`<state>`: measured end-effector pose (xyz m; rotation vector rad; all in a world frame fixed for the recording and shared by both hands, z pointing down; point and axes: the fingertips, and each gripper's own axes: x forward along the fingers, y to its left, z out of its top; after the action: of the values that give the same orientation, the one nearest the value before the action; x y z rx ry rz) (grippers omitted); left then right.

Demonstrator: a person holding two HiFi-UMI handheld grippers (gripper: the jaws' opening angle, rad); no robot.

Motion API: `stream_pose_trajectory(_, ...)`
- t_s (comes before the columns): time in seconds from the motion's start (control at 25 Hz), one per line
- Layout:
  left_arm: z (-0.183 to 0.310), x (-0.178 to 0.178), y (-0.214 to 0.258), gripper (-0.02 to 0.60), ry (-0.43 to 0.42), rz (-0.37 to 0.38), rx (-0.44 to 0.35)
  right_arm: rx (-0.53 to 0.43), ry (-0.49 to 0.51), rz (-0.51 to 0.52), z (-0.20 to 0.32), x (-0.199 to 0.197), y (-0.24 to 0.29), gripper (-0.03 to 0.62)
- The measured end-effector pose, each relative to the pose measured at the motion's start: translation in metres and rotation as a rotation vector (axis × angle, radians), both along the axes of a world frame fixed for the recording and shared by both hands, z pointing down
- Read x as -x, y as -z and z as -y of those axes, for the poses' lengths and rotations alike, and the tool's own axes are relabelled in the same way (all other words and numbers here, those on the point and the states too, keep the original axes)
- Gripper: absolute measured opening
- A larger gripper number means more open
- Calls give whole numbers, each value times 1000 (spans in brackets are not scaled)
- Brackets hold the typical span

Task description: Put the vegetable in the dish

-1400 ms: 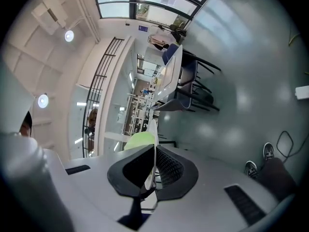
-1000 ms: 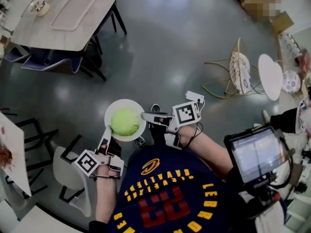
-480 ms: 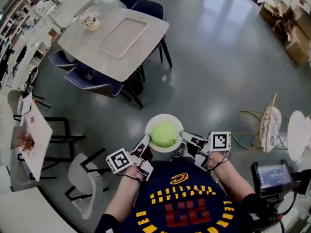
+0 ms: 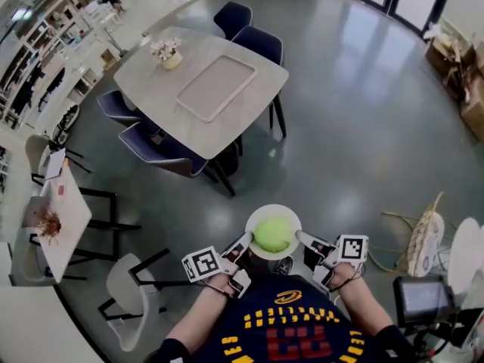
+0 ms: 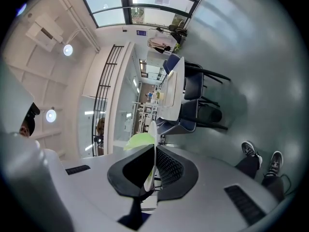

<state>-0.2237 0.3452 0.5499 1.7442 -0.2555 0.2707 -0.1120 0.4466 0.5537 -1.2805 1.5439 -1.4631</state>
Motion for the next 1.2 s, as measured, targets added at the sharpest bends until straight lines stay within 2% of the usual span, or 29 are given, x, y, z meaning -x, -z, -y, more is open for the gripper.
stream_pose_trajectory(0.24,48,-27,-14,18,-35,5,18,0,-24,-30,43,-25,-12,15)
stream_pose_trajectory(0.36,74,-52,-9,18,-62,-35,35,11,-51,-37,67,-43,-8,15)
stream_pose_trajectory(0.48,105,-74,-6,18,-90,-57,34,-24,-68,-75,100,-64,5,15)
stream_pose_trajectory(0.64,148,-99,-8,18,-124,-104,48,55,-87,-160,134,-90,-3,15)
stream_pose_trajectory(0.76,178,-109,-19,18,-133,-142,78,103,-103,-130,160,-96,-10,15)
stream_pose_trajectory(0.8,184,-108,-22,17,-134,-145,81,96,-92,-141,168,-96,-9,15)
stream_pose_trajectory(0.88,190,-107,-26,18,-130,-143,95,33,-36,-234,183,-101,0,15)
stream_pose_trajectory(0.92,190,-108,-25,18,-121,-145,114,40,-29,-241,185,-103,1,15)
stream_pose_trajectory(1.04,193,-118,-16,17,-92,-146,170,210,-108,-70,179,-106,-9,15)
stream_pose_trajectory(1.12,206,-123,-18,17,-91,-132,160,258,-129,-8,186,-109,-14,15)
stream_pose_trajectory(1.2,217,-127,-16,17,-82,-123,143,267,-121,17,197,-113,-17,14)
